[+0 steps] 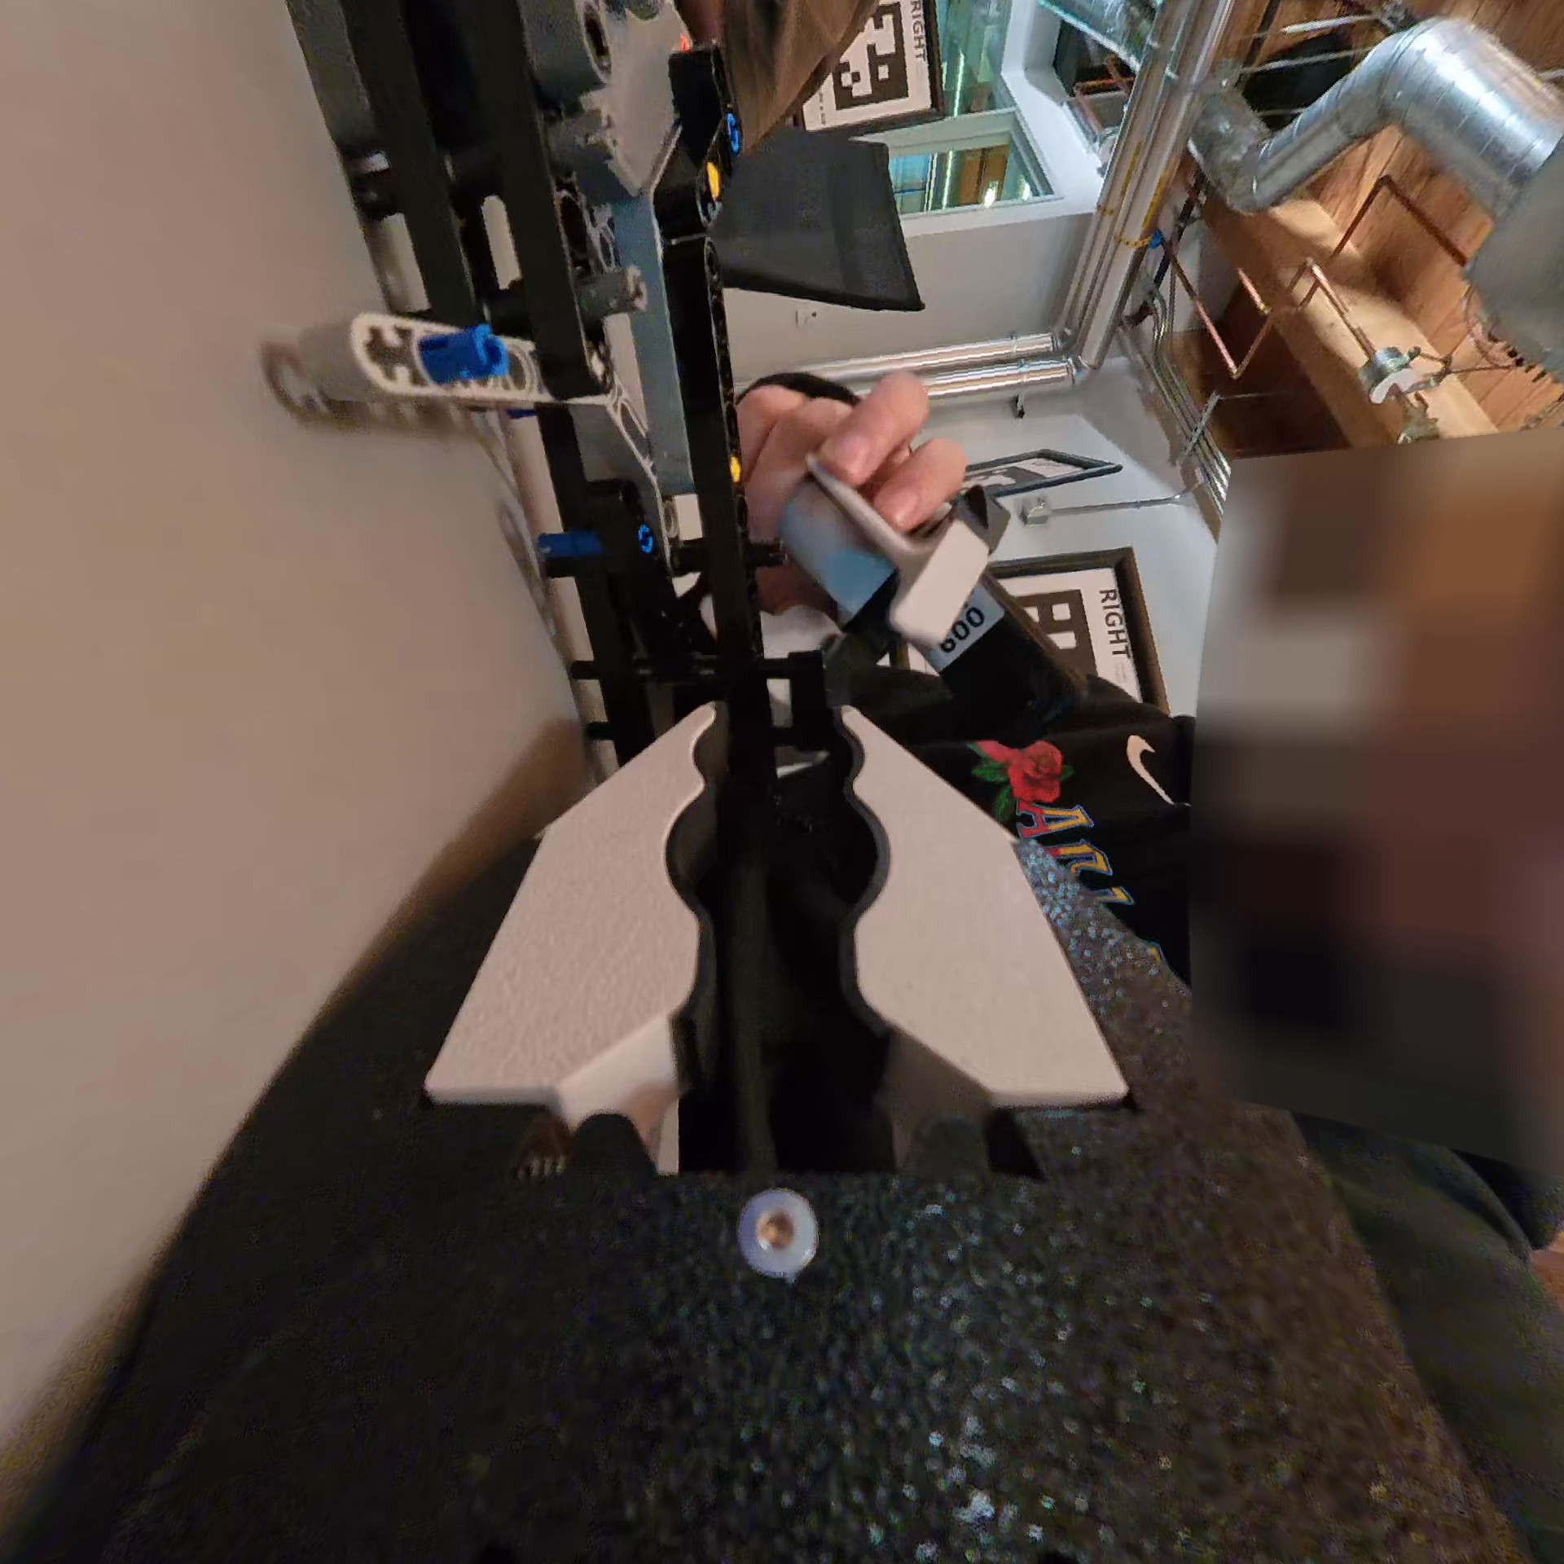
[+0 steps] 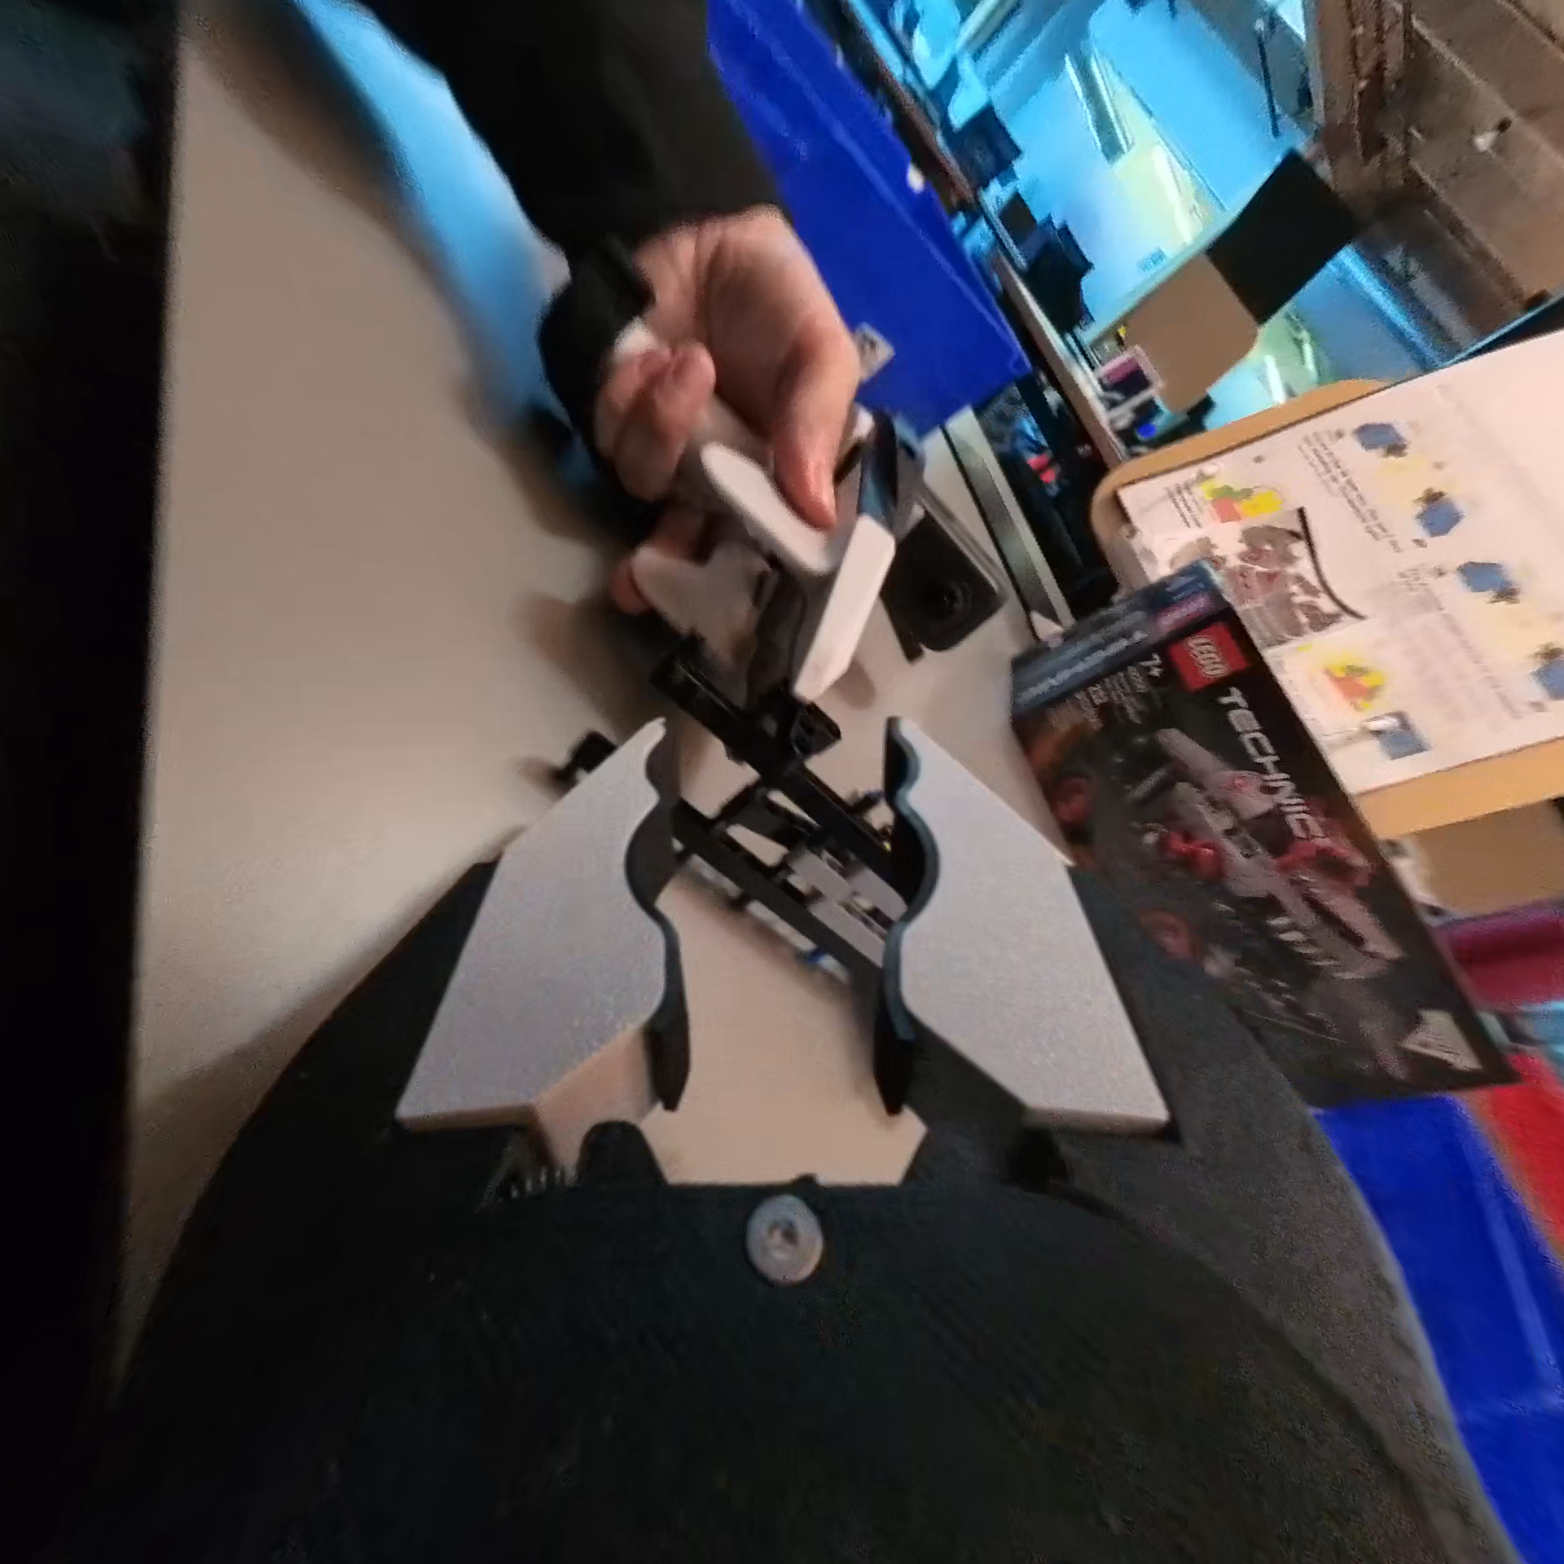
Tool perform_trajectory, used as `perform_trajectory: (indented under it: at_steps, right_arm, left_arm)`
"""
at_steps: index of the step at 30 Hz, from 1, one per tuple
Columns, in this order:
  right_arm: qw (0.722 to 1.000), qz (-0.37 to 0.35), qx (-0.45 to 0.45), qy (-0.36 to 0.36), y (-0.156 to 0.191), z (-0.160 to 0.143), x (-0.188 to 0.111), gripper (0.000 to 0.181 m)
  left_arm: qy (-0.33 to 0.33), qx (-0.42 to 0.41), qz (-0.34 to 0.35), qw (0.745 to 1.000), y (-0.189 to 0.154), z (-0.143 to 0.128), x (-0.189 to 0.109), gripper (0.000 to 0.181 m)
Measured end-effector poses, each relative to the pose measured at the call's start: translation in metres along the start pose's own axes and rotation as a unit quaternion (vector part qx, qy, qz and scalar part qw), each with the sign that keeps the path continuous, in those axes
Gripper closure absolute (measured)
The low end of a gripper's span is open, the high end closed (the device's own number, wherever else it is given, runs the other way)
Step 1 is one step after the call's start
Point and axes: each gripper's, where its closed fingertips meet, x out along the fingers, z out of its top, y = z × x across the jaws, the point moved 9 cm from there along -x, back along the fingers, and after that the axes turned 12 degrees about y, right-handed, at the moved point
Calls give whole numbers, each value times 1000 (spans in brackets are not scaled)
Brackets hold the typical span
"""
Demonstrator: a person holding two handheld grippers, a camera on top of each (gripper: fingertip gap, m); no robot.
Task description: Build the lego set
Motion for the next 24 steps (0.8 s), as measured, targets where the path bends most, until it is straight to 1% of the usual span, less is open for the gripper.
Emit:
perform_trajectory:
  at_steps: [1,2,4,6,8,10,12,17,19,22,24]
  right_arm:
    - [1000,5,16,-15,0,2,-3,144]
    - [999,-3,27,-18,-2,3,-5,146]
    - [998,-8,65,-4,-5,3,-5,155]
    - [993,-5,116,5,-8,1,-1,157]
    - [987,27,157,0,-7,1,3,164]
    - [979,46,201,-2,-8,-1,7,166]
    - [974,51,221,-1,-10,-2,7,175]
    - [965,81,249,10,-12,-3,5,176]
    - [959,97,268,14,-14,-5,2,176]
    - [954,102,282,17,-15,-6,2,177]
    - [946,110,304,8,-15,-8,2,176]
  left_arm:
    - [-5,-2,0,1000,0,0,0,159]
    - [-5,0,0,1000,0,0,0,159]
    - [-5,0,0,1000,0,0,-1,159]
    - [-5,0,0,1000,0,1,0,159]
    - [-3,-3,-1,1000,0,1,0,159]
    - [-3,-2,-1,1000,0,1,1,159]
    - [-4,-3,-2,1000,0,1,1,159]
    - [-5,-1,-3,1000,0,2,1,158]
    - [-16,-3,-10,1000,-2,4,0,156]
    - [-10,-3,22,1000,-2,4,0,155]
    - [1,1,28,1000,-5,3,4,155]
